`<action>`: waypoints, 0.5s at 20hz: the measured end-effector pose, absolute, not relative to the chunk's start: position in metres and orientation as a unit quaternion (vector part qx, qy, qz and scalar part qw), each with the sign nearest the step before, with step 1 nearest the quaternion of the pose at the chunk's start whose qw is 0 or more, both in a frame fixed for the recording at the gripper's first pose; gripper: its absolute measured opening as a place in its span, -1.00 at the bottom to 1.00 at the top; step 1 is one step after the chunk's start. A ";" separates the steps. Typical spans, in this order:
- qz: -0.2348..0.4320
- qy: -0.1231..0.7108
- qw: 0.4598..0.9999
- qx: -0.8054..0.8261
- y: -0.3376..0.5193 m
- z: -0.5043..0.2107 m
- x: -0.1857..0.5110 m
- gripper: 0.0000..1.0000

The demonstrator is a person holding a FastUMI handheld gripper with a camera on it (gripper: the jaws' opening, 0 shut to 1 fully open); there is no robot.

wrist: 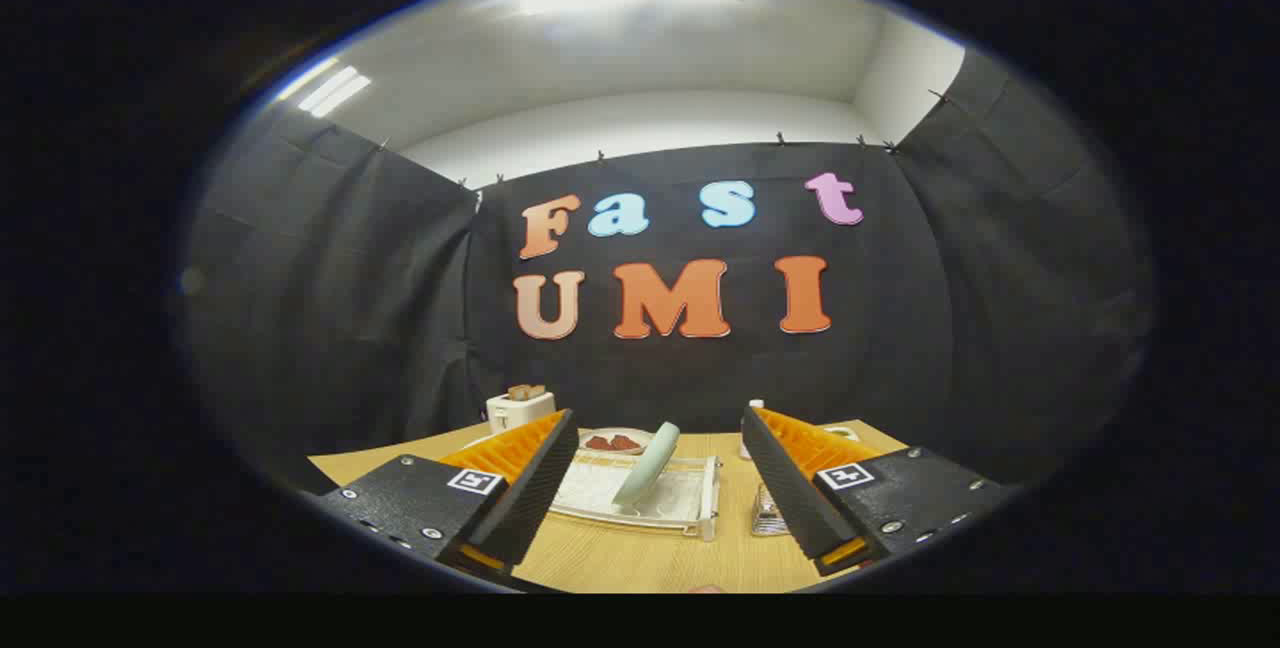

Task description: Take the plate from the dish rack, then take the spoon from the basket and place it into the plate.

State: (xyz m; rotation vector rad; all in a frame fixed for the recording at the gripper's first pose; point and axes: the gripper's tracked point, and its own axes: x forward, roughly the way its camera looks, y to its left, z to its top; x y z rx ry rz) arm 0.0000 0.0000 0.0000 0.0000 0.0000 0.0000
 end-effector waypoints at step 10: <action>0.006 -0.034 0.999 0.015 -0.005 0.011 -0.008 0.96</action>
